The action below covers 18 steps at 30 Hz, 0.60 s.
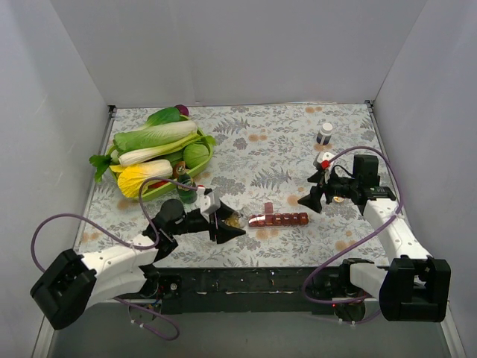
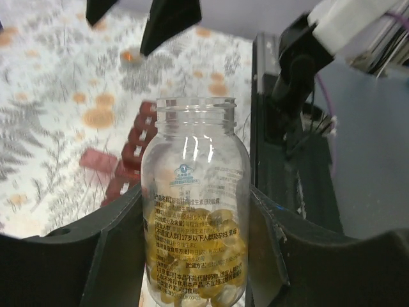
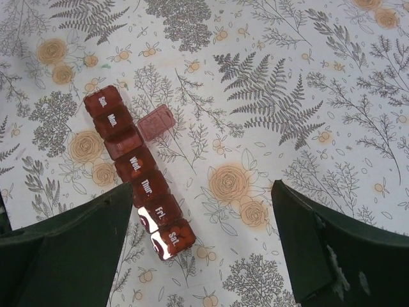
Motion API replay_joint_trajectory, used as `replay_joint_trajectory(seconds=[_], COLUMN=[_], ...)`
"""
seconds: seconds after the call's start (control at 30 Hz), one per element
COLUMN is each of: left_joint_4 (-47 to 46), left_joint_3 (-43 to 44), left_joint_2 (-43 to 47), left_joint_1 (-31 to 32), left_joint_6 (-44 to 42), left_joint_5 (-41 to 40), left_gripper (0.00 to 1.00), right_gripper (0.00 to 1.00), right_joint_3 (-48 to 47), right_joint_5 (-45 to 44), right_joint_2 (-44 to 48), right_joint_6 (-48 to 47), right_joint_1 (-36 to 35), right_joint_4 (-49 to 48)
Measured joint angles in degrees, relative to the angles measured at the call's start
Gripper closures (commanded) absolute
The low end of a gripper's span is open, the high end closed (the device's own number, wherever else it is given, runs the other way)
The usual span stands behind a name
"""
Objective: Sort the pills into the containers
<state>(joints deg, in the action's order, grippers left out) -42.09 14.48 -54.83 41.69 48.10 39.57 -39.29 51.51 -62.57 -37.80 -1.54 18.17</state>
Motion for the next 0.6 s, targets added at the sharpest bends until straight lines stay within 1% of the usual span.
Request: replay_joint_trajectory(seconds=[0.1, 0.2, 0.37, 0.6], left_joint_4=[2.64, 6.54, 14.34, 24.92], left_joint_3=[0.09, 1.95, 10.51, 19.98], left_joint_2=[-5.92, -13.42, -23.61, -30.91], left_joint_1=[1.70, 2.67, 4.02, 5.16], left_joint_6=[-3.45, -6.99, -13.55, -21.18], left_joint_5=[-2.29, -4.42, -6.16, -7.63], left_gripper=[1.00, 1.00, 1.00, 1.00], right_gripper=[0.04, 0.04, 0.04, 0.04], right_joint_3=[0.13, 0.85, 1.29, 1.29], right_joint_5=[0.09, 0.04, -0.48, -1.73], right_joint_2=[0.00, 0.09, 0.50, 1.07], right_joint_6=[-0.22, -0.55, -1.25, -2.36], right_joint_1=[0.59, 0.79, 0.79, 1.57], right_joint_4=[-0.13, -0.22, -0.13, 0.22])
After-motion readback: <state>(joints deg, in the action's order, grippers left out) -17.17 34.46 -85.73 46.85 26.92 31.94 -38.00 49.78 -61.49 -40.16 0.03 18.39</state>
